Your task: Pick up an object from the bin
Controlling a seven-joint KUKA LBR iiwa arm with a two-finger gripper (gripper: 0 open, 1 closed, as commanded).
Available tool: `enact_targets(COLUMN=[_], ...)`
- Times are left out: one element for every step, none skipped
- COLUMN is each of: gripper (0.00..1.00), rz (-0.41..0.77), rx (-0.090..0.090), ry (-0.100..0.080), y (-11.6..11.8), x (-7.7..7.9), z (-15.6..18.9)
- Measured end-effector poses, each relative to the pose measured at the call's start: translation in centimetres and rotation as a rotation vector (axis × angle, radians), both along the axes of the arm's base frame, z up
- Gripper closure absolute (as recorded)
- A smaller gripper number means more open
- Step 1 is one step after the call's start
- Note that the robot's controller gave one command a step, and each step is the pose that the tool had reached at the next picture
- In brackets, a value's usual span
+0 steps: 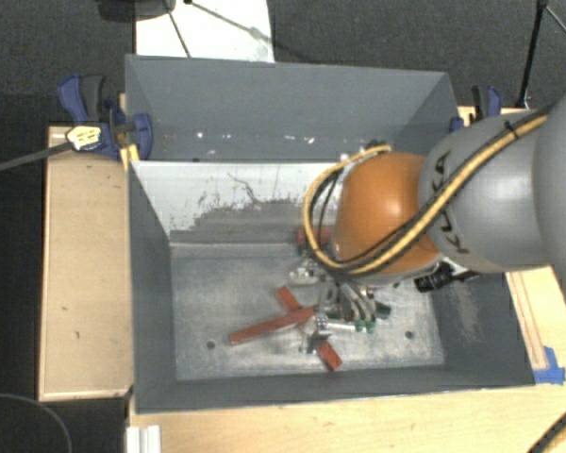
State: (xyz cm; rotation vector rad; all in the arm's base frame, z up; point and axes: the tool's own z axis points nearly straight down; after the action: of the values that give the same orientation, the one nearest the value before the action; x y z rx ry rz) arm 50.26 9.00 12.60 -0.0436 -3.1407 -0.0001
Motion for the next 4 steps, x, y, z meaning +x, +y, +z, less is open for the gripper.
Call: enact_targets(gripper=[0.0, 1.0, 1.0, 1.0], rz=[0.024, -0.237, -0.238, -0.237], rx=[0.004, 0.018, 0.018, 0.015], ry=[-0.027, -0.043, -0.043, -0.033], y=[1.9, 1.77, 1.77, 1.8], x=[0.39, 0.05, 0.05, -0.13], z=[-5.02, -4.43, -4.43, -4.07])
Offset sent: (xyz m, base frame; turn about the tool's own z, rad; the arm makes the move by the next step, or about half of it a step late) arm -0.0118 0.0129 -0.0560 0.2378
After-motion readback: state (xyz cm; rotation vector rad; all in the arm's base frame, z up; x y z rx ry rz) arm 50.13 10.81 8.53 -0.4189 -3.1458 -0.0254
